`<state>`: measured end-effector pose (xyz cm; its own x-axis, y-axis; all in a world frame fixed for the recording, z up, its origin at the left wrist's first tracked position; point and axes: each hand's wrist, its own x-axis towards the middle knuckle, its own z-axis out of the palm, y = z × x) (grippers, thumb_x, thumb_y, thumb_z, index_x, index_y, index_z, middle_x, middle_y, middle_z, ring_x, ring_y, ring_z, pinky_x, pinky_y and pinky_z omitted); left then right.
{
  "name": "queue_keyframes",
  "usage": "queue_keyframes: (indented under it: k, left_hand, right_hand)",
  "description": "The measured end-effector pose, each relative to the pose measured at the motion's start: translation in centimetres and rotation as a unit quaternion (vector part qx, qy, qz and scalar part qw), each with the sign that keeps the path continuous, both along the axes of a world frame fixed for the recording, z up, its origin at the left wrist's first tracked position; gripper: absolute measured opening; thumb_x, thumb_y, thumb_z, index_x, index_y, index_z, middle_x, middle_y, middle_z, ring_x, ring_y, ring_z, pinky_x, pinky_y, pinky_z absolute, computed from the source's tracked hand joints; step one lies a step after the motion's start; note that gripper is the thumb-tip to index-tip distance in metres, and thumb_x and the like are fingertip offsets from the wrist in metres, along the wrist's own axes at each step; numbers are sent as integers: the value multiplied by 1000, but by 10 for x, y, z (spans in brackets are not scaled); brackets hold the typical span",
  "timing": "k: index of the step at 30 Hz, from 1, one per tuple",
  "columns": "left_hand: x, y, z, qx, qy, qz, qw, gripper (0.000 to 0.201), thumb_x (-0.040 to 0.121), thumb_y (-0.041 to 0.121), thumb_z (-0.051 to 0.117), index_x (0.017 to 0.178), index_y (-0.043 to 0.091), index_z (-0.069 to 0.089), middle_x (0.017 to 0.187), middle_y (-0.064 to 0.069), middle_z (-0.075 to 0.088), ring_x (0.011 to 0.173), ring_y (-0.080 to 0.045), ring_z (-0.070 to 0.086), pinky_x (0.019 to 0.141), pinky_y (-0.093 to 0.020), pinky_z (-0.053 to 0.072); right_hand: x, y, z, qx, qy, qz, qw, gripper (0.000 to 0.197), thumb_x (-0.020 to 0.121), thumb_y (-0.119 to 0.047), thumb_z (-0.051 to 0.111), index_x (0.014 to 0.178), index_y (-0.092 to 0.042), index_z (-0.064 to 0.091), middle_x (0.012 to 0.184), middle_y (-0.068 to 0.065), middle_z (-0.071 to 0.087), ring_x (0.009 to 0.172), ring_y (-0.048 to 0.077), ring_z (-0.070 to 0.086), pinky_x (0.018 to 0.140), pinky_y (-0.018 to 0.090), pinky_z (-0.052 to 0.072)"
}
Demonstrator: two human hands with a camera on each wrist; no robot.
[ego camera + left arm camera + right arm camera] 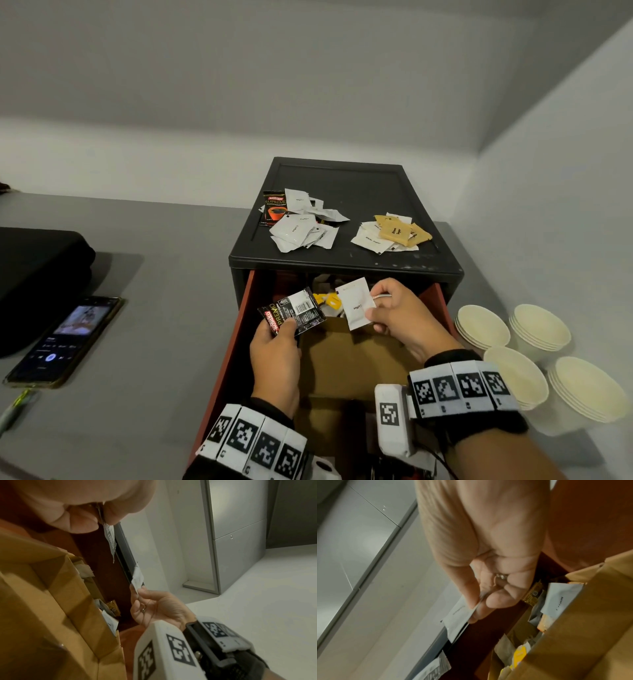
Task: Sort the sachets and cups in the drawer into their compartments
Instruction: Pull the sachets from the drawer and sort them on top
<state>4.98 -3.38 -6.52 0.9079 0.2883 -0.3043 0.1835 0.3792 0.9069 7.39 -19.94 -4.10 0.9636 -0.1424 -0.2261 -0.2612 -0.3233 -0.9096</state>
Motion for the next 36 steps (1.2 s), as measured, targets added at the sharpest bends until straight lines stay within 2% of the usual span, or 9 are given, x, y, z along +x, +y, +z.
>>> queue_keyframes:
  k: [8,14,18,20,22,27,31,34,36]
  left_hand:
    - [0,3,-3,-6,2,-8,1000,22,95,8,50,88,26,61,84,1,64,62,-8,45,57,-21,39]
    - [3,-1,-3,-37,29,-101,994,16,95,12,49,94,18,64,82,-3,67,63,-10,56,48,-17,42]
    - [-2,-2,-1,52,-49,-160,985,13,92,14,57,100,17,67,88,-5,72,77,-20,66,64,-33,54]
    - [1,2,3,84,-67,-139,984,17,89,9,60,97,22,67,94,-9,72,87,-28,69,79,-48,56]
    - [11,6,13,77,-82,-101,989,20,86,5,61,94,23,66,97,-9,72,91,-31,69,83,-54,54]
    - [62,16,60,154,-155,-25,976,14,84,10,61,86,24,61,95,-2,69,92,-22,67,87,-42,54]
    - [112,18,90,273,-136,-40,951,7,87,15,55,89,13,61,79,1,59,78,-20,55,62,-27,44]
    - [145,16,95,387,-85,-76,915,16,87,16,52,82,3,61,99,-18,65,82,-29,55,67,-30,39]
    - [160,14,91,459,-46,-122,879,19,90,16,51,77,4,57,111,-23,63,91,-32,57,75,-34,40]
  right_hand:
    - [-6,2,-3,-7,-16,12,1000,19,87,3,56,84,-15,54,73,4,60,60,10,53,55,17,44]
    - [-8,23,3,-42,-41,101,993,31,81,-1,66,96,-20,48,75,3,58,61,13,55,62,24,47]
    - [-11,35,4,-106,-65,104,987,25,75,-10,75,81,-23,54,68,-2,56,62,10,52,62,24,43]
    - [-14,32,5,-74,-77,80,991,19,77,-15,74,79,-22,57,71,-1,56,63,10,52,62,23,44]
    - [-17,26,10,-35,-79,43,995,11,81,-18,71,83,-18,59,74,2,57,68,13,53,65,27,45]
    - [-29,7,13,-54,-76,-41,995,4,86,-17,65,83,-19,62,85,-7,61,81,8,56,66,20,41]
    - [-40,-9,11,-58,-139,-222,963,15,89,-11,56,83,-25,61,98,-4,61,94,13,56,84,32,46]
    - [-46,-22,10,-66,-139,-318,936,19,92,-11,53,104,-24,62,113,5,63,103,23,58,94,43,48]
    - [-45,-31,4,-79,-89,-319,940,33,93,-9,50,123,-21,58,125,9,59,112,29,56,98,47,46]
